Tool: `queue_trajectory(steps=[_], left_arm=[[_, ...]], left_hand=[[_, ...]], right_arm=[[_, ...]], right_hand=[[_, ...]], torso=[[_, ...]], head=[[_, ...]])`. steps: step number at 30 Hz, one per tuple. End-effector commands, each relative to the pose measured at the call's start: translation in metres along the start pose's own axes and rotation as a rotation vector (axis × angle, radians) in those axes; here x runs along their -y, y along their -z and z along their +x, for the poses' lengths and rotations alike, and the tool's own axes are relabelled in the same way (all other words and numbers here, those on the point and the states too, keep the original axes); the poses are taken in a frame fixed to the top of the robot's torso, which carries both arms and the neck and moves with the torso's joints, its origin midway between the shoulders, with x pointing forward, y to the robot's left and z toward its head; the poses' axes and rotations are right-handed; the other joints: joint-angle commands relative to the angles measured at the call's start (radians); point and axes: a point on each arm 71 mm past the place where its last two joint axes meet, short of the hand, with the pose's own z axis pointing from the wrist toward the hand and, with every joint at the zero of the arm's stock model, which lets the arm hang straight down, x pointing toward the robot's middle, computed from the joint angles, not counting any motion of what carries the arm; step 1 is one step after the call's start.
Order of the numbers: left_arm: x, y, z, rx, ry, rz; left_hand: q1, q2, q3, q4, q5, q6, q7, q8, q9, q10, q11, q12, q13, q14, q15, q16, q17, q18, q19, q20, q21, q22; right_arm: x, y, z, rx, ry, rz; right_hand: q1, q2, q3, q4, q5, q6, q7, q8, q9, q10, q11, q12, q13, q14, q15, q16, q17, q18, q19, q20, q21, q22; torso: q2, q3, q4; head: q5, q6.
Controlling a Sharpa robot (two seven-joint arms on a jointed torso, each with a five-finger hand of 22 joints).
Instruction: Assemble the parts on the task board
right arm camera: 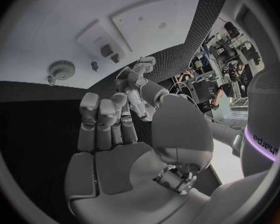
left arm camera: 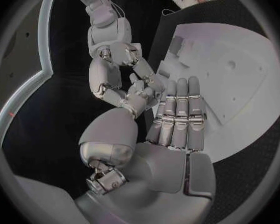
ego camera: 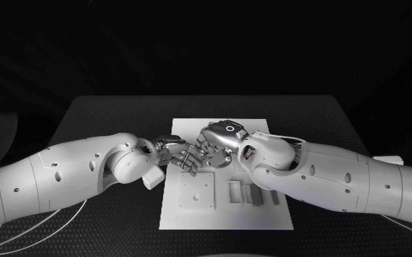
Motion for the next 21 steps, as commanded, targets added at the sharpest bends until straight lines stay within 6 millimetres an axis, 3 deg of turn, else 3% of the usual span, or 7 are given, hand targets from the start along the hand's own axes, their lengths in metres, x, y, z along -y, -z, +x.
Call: queue_trajectory(steps=[1,9,13,16,21], left_arm=[[0.005,-0.001,0.007,-0.018,0.012,0.02],[0.003,0.0,0.003,0.001,-0.004,0.015],[0.002,0.0,0.002,0.001,-0.024,0.01],[0.001,0.001,0.002,-0.003,-0.044,0.002],[0.001,0.001,0.001,-0.002,-0.068,-0.004]], left_hand=[[0.01,0.017,0.013,-0.003,0.0,0.011,-0.004,0.009,0.005,0.01,-0.003,0.005,0.003,0.007,0.0,-0.005,0.003,0.013,-0.007,-0.001,0.006,0.002],[0.029,0.029,0.021,-0.003,0.0,0.035,-0.01,0.025,0.014,0.035,-0.011,0.015,0.01,0.013,-0.003,-0.004,0.009,0.011,-0.008,-0.002,0.009,0.005],[0.034,0.035,0.021,-0.004,0.0,0.046,-0.011,0.032,0.019,0.045,-0.015,0.02,0.015,0.023,-0.007,0.002,0.016,0.01,-0.007,-0.004,0.01,0.007],[0.035,0.035,0.021,-0.004,0.0,0.047,-0.011,0.033,0.02,0.047,-0.016,0.021,0.016,0.024,-0.008,0.003,0.019,0.009,-0.007,-0.005,0.01,0.007],[0.038,0.036,0.021,-0.004,0.0,0.05,-0.011,0.035,0.022,0.05,-0.017,0.022,0.017,0.025,-0.009,0.005,0.023,0.008,-0.007,-0.007,0.012,0.008]], right_arm=[[-0.004,-0.001,0.001,-0.008,0.001,-0.022],[0.0,0.0,0.002,-0.015,0.002,-0.006],[0.003,0.002,0.002,-0.006,-0.014,0.005],[0.006,0.003,0.0,0.012,-0.02,0.011],[0.01,0.006,-0.001,0.024,-0.021,0.017]], right_hand=[[-0.003,0.011,-0.001,0.003,0.001,0.008,-0.002,0.007,0.0,0.005,-0.004,0.004,0.001,0.002,-0.006,0.004,0.001,0.029,0.006,0.0,0.003,0.015],[-0.01,0.001,-0.003,0.006,0.002,0.0,-0.001,0.002,0.001,0.002,-0.003,0.0,0.0,-0.001,-0.007,0.0,0.001,0.029,0.005,0.0,0.002,0.015],[-0.025,-0.032,0.0,0.018,0.002,-0.079,0.021,-0.045,-0.019,-0.018,0.016,-0.01,-0.001,-0.016,0.006,-0.011,-0.001,0.029,-0.003,0.003,-0.01,0.01],[-0.035,-0.069,0.005,0.04,0.002,-0.162,0.057,-0.096,-0.048,-0.053,0.05,-0.016,0.002,-0.045,0.038,-0.024,0.0,0.029,-0.02,0.011,-0.029,0.004],[-0.03,-0.088,0.004,0.059,0.001,-0.198,0.074,-0.117,-0.069,-0.077,0.068,-0.014,0.006,-0.065,0.055,-0.029,0.002,0.029,-0.033,0.021,-0.04,0.002]], torso=[[0.0,-0.0002,0.0],[0.0,-0.0006,0.0003],[-0.001,-0.0007,0.0004],[0.0,-0.0013,0.0002],[0.0,-0.0009,0.0003]], head=[[-0.001,0.0],[-0.003,0.001],[-0.003,0.002],[-0.004,0.003],[-0.004,0.003]])
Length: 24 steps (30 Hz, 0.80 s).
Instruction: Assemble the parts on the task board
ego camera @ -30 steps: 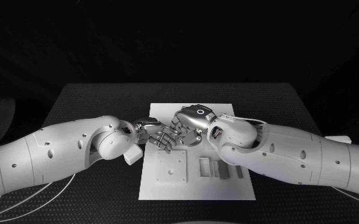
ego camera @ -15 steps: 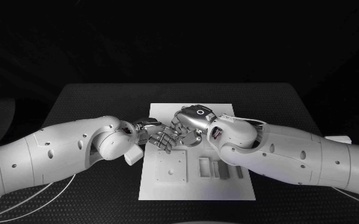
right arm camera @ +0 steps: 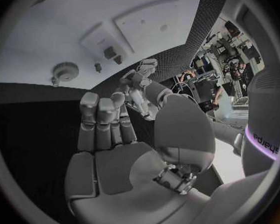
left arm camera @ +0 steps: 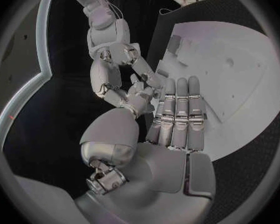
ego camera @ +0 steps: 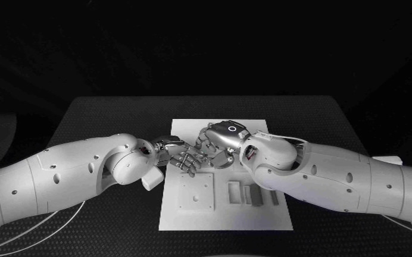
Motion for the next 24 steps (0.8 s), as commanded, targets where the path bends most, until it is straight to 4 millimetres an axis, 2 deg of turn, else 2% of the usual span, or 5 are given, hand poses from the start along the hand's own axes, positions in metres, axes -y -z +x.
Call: queue_trajectory(steps=[1,11,24], left_arm=[[0.0005,0.0001,0.0012,-0.014,-0.041,0.0],[-0.0014,0.0014,-0.0028,0.005,-0.06,-0.008],[-0.0008,0.001,-0.0017,0.0,-0.062,-0.004]], left_hand=[[0.007,0.004,0.005,0.001,0.004,0.018,-0.011,0.005,0.001,0.006,-0.001,0.005,0.001,0.009,0.0,0.005,0.002,0.011,-0.005,-0.005,0.004,0.001],[0.011,0.005,0.005,0.001,0.005,0.021,-0.011,0.007,0.004,0.01,-0.003,0.007,0.004,0.011,-0.002,0.008,0.008,0.009,-0.004,-0.007,0.006,0.003],[0.015,0.006,0.005,0.001,0.005,0.023,-0.011,0.008,0.006,0.013,-0.004,0.008,0.006,0.013,-0.003,0.01,0.013,0.009,-0.003,-0.009,0.007,0.004]], right_arm=[[0.0011,0.0015,-0.0013,0.019,-0.011,-0.005],[0.0059,0.0069,-0.0007,0.0,-0.015,0.0],[0.0055,0.0069,0.0043,-0.04,-0.032,-0.014]], right_hand=[[0.0,-0.008,-0.001,0.007,0.002,-0.044,0.039,-0.004,-0.004,-0.005,0.003,0.001,0.002,-0.003,0.005,-0.006,0.002,0.029,-0.006,0.001,-0.005,0.002],[0.006,-0.005,-0.002,0.012,0.002,-0.039,0.039,-0.001,-0.008,-0.006,0.003,0.005,0.003,-0.003,0.006,-0.004,0.004,0.029,-0.006,0.003,-0.004,0.003],[0.03,0.022,-0.007,0.001,0.002,-0.019,0.033,0.012,-0.015,-0.001,-0.003,0.014,0.003,0.002,0.001,0.001,0.006,0.029,-0.006,0.005,0.0,0.008]], torso=[[0.0,0.0002,0.0002],[0.0,0.0009,-0.0004],[0.0,0.0003,-0.0001]], head=[[0.001,0.001],[0.003,-0.001],[0.001,-0.004]])
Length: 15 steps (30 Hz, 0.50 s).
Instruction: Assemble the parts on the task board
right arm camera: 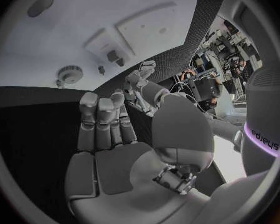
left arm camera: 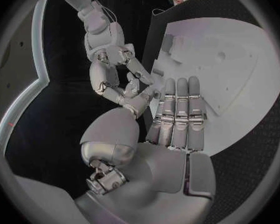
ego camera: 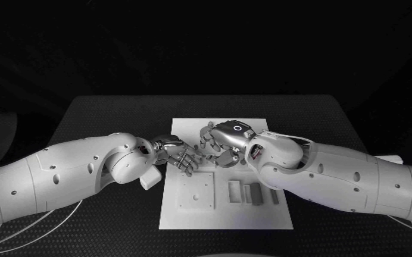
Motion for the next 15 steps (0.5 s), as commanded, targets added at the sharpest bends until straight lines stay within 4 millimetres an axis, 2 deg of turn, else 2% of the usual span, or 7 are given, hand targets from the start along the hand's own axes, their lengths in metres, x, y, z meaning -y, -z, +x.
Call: queue_trajectory(steps=[1,15], left_arm=[[0.0016,-0.0005,0.0023,-0.015,-0.012,0.007],[0.0012,0.0002,-0.0002,0.002,-0.009,0.011]], left_hand=[[0.008,0.0,0.004,0.0,0.004,0.02,-0.014,0.004,0.002,0.008,0.001,0.004,0.001,0.009,0.0,0.006,0.002,0.014,0.001,-0.005,0.004,0.002],[0.01,0.001,0.004,0.0,0.004,0.02,-0.014,0.005,0.003,0.009,0.001,0.004,0.002,0.009,0.0,0.006,0.004,0.013,0.001,-0.006,0.004,0.002]], right_arm=[[-0.0021,-0.0007,0.0037,-0.028,-0.01,-0.021],[-0.0026,0.0029,0.01,-0.052,-0.021,-0.025]], right_hand=[[0.011,0.006,-0.003,-0.007,0.002,-0.016,0.022,0.007,-0.002,0.001,-0.004,0.007,0.0,0.004,-0.001,0.001,0.002,0.03,-0.004,0.003,0.003,0.008],[0.016,0.027,-0.008,-0.019,0.002,-0.003,0.018,0.014,-0.007,0.007,-0.007,0.01,-0.002,0.008,-0.004,0.003,0.002,0.03,-0.005,0.004,0.006,0.012]], torso=[[0.0,-0.0002,0.0009],[0.0,-0.0003,0.0009]], head=[[-0.003,0.0],[-0.003,-0.003]])
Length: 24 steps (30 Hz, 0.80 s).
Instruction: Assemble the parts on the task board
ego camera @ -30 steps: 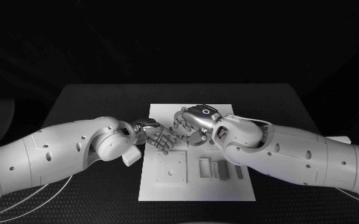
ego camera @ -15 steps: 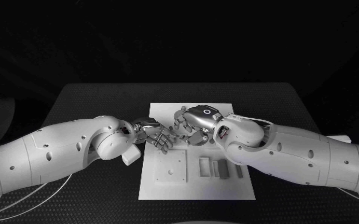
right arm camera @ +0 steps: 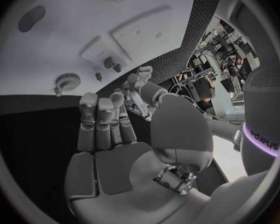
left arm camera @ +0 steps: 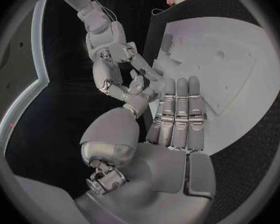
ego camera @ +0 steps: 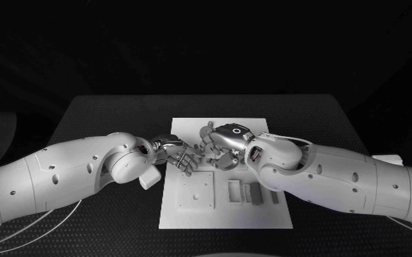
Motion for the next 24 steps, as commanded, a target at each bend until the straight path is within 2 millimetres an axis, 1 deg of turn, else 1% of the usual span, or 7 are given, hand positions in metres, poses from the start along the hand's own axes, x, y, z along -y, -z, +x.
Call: queue_trajectory(steps=[1,12,24], left_arm=[[0.0014,-0.0001,0.0001,0.0,-0.004,0.012],[0.001,0.0002,-0.0013,0.008,-0.003,0.012],[0.0004,0.0008,-0.0023,0.012,-0.002,0.011]], left_hand=[[0.01,0.001,0.004,-0.001,0.005,0.02,-0.014,0.007,0.001,0.009,0.001,0.004,0.001,0.009,0.0,0.006,0.002,0.013,0.001,-0.006,0.004,0.002],[0.011,0.002,0.004,-0.001,0.005,0.021,-0.014,0.007,0.002,0.01,0.001,0.004,0.002,0.01,-0.001,0.007,0.004,0.013,0.002,-0.006,0.005,0.002],[0.011,0.002,0.003,-0.001,0.005,0.022,-0.014,0.008,0.003,0.01,0.001,0.004,0.003,0.01,-0.001,0.007,0.005,0.012,0.002,-0.007,0.005,0.002]], right_arm=[[-0.0021,0.0013,0.0026,-0.022,-0.004,-0.016],[-0.0021,0.0033,0.0052,-0.03,-0.013,-0.018],[-0.0026,0.0049,0.0096,-0.042,-0.026,-0.018]], right_hand=[[-0.001,0.012,-0.001,-0.007,0.002,-0.005,0.014,0.007,-0.002,0.003,-0.004,0.005,-0.001,0.006,-0.002,0.004,0.001,0.03,-0.003,0.002,0.006,0.012],[-0.004,0.019,-0.003,-0.009,0.002,0.003,0.011,0.012,-0.004,0.007,-0.006,0.006,-0.003,0.009,-0.004,0.005,0.001,0.03,-0.002,0.003,0.008,0.013],[-0.006,0.024,-0.004,-0.009,0.002,0.009,0.01,0.015,-0.005,0.009,-0.008,0.006,-0.004,0.011,-0.005,0.005,0.001,0.03,-0.002,0.003,0.008,0.013]], torso=[[0.0,-0.0004,-0.0003],[0.0,0.0,-0.0006],[0.0,-0.0005,-0.0005]], head=[[0.0,-0.001],[0.0,-0.001],[-0.002,0.0]])
